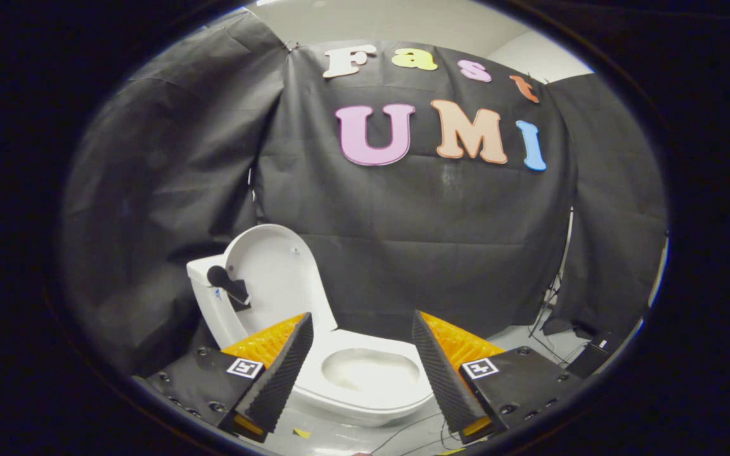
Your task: Open the toilet lid.
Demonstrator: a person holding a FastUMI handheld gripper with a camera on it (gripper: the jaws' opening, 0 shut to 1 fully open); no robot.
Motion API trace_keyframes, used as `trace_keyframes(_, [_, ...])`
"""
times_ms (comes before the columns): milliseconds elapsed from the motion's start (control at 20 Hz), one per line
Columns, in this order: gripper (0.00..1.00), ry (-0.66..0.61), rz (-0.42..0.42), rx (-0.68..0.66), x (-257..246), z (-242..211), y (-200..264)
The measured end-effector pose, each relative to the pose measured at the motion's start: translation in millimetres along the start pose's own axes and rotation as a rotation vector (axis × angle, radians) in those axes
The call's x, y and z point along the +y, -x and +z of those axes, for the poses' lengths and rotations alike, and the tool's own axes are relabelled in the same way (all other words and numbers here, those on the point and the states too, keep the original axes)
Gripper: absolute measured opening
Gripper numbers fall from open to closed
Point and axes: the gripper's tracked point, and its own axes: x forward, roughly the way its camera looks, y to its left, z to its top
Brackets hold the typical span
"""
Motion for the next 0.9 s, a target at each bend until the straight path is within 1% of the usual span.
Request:
trace_keyframes(100, [0.98,0.033,-0.028,0.044,-14.9,-14.7,9.5])
trace_keyframes(200, [0.98,0.017,-0.06,0.058,-30.5,-21.1,16.0])
trace_keyframes(300, [0.98,-0.016,-0.091,0.045,-43.8,-19.2,21.3])
trace_keyframes(500, [0.98,-0.04,-0.144,0.008,-65.1,-10.9,33.5])
trace_keyframes(650, [0.98,-0.082,-0.132,-0.03,-62.9,-3.3,32.4])
trace_keyframes(900, [0.98,-0.075,-0.126,-0.06,-66.7,10.3,30.9])
